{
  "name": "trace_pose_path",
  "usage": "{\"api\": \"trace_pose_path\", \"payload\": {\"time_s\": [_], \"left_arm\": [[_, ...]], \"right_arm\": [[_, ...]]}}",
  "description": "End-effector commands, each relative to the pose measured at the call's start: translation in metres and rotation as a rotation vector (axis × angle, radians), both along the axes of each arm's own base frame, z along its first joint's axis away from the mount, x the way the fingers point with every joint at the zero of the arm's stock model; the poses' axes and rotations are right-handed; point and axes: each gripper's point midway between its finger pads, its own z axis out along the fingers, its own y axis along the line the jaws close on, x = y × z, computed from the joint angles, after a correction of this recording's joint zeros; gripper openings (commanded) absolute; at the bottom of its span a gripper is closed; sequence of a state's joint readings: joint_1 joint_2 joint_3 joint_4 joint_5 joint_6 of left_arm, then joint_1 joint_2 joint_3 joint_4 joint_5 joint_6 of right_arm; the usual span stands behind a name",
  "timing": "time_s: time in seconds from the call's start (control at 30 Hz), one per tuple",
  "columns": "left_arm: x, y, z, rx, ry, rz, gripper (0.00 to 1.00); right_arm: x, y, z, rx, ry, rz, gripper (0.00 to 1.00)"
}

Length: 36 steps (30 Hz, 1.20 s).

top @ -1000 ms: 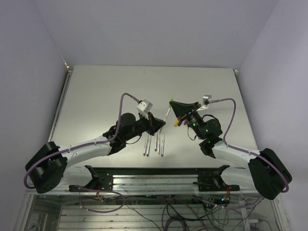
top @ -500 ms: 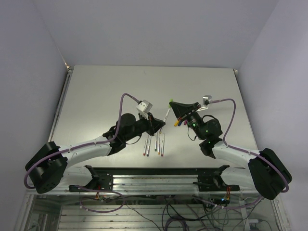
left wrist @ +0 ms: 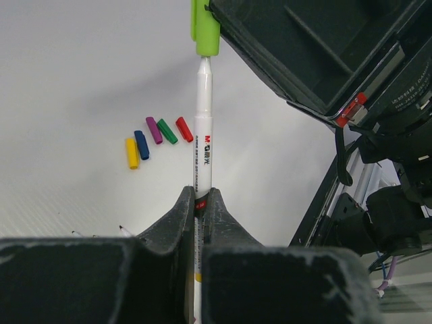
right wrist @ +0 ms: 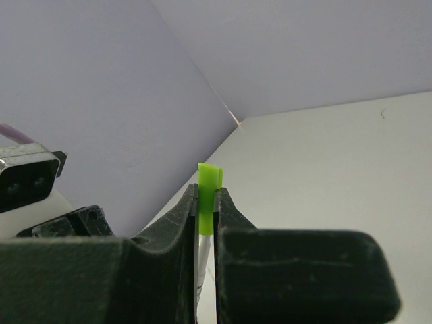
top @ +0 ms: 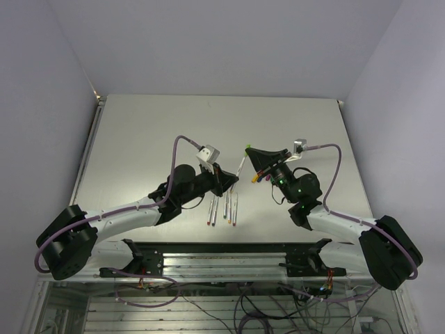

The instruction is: Insert the pens into the pen caps

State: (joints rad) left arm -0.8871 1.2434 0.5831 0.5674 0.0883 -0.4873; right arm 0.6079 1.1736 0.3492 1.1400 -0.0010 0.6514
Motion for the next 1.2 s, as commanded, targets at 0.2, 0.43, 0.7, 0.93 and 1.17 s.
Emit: {"api": "trace_pose_path", "payload": {"time_s": [0.2, 0.43, 0.7, 0.93, 1.17], "left_arm": [[0.002, -0.003, 0.026, -0.081, -0.059, 0.004, 0.07], [0.006, 0.005, 0.033, -0.112, -0.080, 0.052, 0.07], [0.013, 0.012, 0.046, -0.189, -0.116, 0.111, 0.07], [0.018, 0.003, 0.066, -0.212, -0.165, 0.099, 0.07], [0.025, 0.006, 0.087, -0.233, -0.219, 0.137, 0.07]], "right_arm": [[-0.004, 0.009, -0.006, 0.048, 0.014, 0.059, 0.00], [-0.007, 0.017, -0.013, 0.019, 0.038, 0.103, 0.00], [-0.017, 0.043, -0.028, -0.061, 0.089, 0.252, 0.00], [-0.021, 0.047, -0.049, -0.097, 0.164, 0.284, 0.00], [-0.019, 0.052, -0.073, -0.204, 0.241, 0.266, 0.00]]}}
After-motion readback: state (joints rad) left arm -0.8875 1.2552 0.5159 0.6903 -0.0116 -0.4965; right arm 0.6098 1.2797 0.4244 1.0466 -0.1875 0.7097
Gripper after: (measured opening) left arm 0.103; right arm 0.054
